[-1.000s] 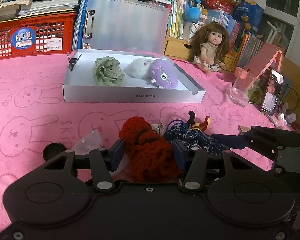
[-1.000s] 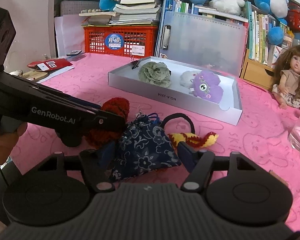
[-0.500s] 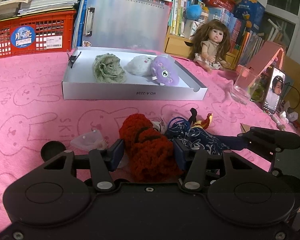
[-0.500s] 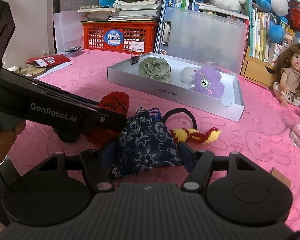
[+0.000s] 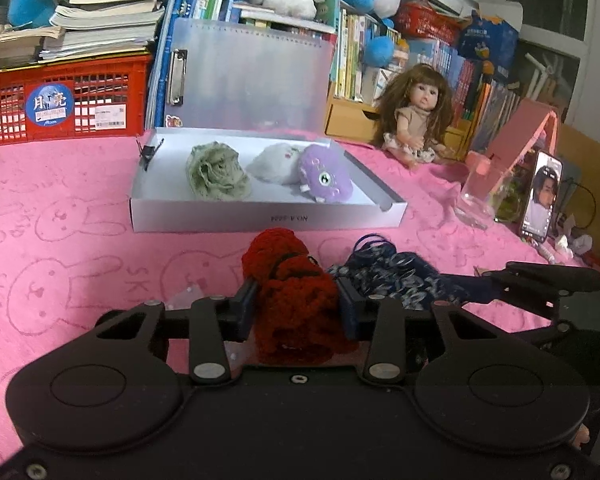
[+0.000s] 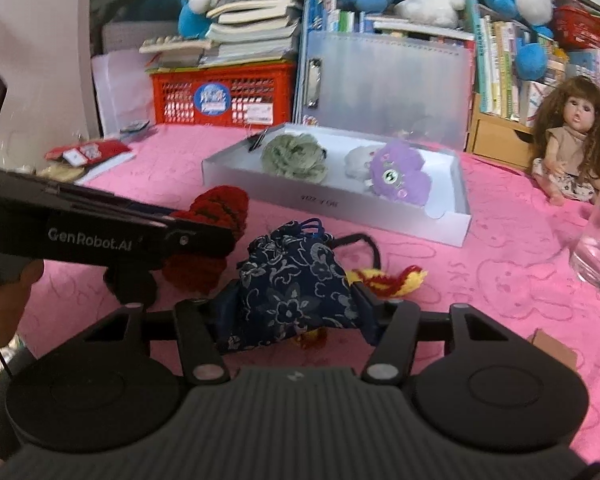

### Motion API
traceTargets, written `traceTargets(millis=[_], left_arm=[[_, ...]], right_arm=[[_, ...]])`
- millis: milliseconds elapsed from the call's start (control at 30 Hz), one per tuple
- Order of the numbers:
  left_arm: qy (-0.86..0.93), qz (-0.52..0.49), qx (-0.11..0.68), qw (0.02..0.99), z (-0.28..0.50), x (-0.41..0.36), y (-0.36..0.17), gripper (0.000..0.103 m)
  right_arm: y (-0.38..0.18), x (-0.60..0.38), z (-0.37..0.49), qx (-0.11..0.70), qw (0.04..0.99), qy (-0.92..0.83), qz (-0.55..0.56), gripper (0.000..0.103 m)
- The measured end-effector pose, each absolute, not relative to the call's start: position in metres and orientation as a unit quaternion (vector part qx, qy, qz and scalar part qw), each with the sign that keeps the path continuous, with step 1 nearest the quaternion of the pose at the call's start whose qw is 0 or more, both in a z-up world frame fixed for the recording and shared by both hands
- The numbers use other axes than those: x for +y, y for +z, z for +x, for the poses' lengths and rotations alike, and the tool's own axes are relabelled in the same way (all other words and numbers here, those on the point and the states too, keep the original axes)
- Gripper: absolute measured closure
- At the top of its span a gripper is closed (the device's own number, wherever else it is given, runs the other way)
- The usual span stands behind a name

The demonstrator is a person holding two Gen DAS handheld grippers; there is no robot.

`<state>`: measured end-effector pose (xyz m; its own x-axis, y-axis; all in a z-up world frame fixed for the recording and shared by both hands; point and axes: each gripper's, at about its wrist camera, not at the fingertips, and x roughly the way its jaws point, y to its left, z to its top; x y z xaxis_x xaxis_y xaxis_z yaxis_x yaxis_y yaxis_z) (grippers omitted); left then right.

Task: Organize objects
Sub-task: 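Close left tool on red knitted item while right tool grasps blue floral pouch, then carry red knitted item in left tool into white box while right tool carries blue pouch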

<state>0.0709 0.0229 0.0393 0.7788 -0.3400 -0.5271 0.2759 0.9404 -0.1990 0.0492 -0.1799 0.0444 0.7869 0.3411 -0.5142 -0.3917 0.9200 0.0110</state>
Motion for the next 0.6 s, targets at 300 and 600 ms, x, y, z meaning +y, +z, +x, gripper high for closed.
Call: traceTargets(millis=[300, 600], left_arm=[[-0.158, -0.056, 0.270, 0.948, 0.069, 0.027, 0.051, 0.064], [-0.148, -0.057, 0.261, 0.952, 0.078, 0.032, 0.063, 0.064]], right_arm=[[0.060, -0.191, 0.051, 0.241, 0.955, 0.173, -0.028, 0.042], [0.078, -0.209, 0.061, 0.222, 0.963, 0.150, 0.000, 0.042]])
